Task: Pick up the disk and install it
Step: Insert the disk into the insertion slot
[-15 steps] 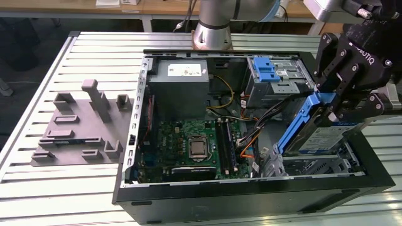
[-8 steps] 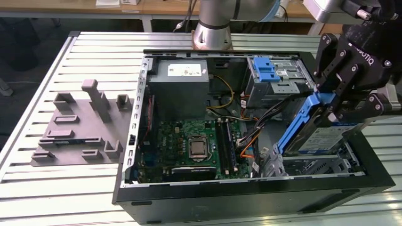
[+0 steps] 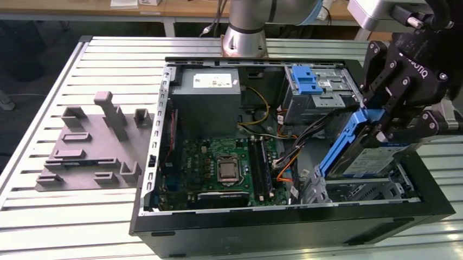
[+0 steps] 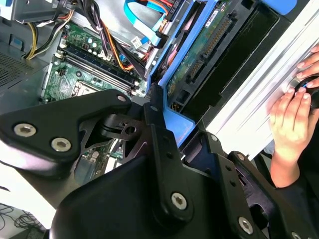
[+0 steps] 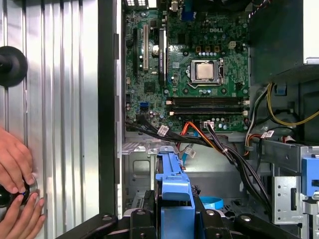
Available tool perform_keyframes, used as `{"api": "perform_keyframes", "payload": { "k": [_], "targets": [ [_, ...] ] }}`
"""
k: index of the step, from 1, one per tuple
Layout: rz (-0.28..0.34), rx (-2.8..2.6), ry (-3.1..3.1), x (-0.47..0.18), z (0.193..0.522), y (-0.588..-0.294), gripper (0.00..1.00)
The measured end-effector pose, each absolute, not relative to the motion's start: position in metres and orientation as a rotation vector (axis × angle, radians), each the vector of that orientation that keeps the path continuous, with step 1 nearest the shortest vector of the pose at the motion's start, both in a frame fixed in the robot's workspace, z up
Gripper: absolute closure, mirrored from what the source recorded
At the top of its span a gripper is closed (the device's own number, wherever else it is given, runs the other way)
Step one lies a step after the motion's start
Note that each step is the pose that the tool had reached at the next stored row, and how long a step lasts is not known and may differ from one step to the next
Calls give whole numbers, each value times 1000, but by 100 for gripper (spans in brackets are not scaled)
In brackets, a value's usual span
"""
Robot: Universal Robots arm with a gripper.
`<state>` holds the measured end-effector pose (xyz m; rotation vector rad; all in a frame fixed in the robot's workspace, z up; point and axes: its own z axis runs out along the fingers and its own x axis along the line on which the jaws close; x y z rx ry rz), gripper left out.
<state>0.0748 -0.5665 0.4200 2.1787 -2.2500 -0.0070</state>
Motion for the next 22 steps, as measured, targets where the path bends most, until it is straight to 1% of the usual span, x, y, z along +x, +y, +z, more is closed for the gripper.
{"api": "perform_keyframes", "payload": {
  "k": [22],
  "targets": [
    [-7, 2179, -2250, 75, 409, -566, 64]
  ]
}}
